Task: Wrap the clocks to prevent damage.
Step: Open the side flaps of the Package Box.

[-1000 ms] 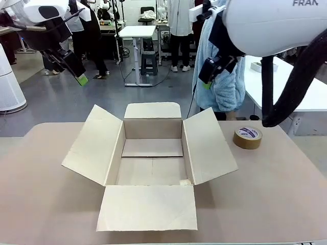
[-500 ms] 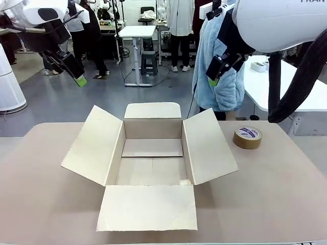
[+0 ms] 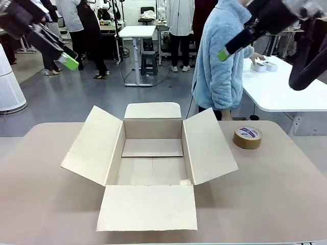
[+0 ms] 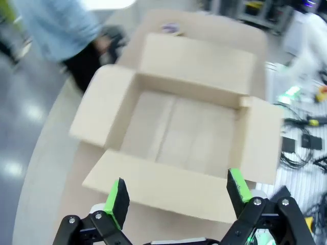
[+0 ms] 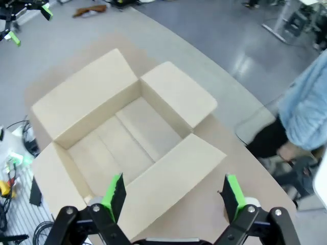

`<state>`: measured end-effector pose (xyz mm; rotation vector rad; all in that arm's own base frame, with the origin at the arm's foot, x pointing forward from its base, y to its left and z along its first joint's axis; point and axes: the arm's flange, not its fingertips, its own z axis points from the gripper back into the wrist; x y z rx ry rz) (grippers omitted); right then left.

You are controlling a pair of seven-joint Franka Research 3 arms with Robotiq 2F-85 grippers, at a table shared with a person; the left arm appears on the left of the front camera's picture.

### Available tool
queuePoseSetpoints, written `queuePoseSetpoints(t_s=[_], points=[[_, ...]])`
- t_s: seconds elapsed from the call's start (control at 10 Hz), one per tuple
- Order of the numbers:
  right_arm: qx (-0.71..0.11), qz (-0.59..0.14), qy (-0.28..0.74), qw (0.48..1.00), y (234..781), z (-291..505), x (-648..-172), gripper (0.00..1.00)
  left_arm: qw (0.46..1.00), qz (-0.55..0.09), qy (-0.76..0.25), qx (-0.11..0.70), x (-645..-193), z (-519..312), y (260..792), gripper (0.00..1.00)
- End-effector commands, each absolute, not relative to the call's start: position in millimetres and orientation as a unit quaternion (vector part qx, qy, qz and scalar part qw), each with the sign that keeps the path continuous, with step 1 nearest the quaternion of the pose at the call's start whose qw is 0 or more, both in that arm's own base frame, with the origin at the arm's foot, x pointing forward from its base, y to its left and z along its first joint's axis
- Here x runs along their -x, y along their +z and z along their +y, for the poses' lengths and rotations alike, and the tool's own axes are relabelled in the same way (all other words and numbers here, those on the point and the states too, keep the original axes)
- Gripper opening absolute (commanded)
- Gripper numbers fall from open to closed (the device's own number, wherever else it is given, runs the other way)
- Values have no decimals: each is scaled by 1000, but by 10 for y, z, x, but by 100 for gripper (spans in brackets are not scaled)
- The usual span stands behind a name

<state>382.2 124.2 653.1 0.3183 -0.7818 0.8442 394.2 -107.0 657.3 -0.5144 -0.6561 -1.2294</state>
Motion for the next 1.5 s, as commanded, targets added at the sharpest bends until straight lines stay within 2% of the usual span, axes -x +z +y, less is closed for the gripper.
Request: queuePoseSetpoints(t_s=[0.0, 0.2, 0.4, 0.6, 0.7, 1.0, 1.1, 1.2, 1.3, 1.4], points=[[-202, -350, 423, 811, 6236, 857, -3948, 100, 681, -266, -612, 301, -4165, -744, 6466, 100], [-230, -367, 408, 804, 6053, 466, -3986, 100, 685, -299, -577, 328, -4238, -430, 6366, 100], [-253, -381, 398, 795, 5936, 167, -3921, 100, 660, -339, -575, 345, -4232, -130, 6227, 100], [-248, -400, 385, 794, 5926, 109, -3825, 100, 668, -350, -562, 339, -4237, -108, 6195, 100], [-244, -381, 391, 802, 5985, 121, -3957, 100, 672, -332, -567, 343, -4255, -27, 6203, 100], [-244, -381, 391, 802, 5985, 121, -3957, 100, 672, -332, -567, 343, -4255, -27, 6203, 100], [-239, -381, 385, 806, 5988, 107, -3915, 63, 678, -330, -563, 339, -4252, -35, 6188, 80], [-237, -382, 396, 801, 5984, 141, -3823, 41, 672, -331, -571, 337, -4136, 13, 6197, 41], [-238, -379, 402, 799, 5981, 154, -3799, 3, 672, -327, -575, 332, -4070, 34, 6185, 21], [-244, -376, 405, 797, 5986, 171, -3790, 0, 676, -327, -575, 326, -4049, 81, 6171, 0]])
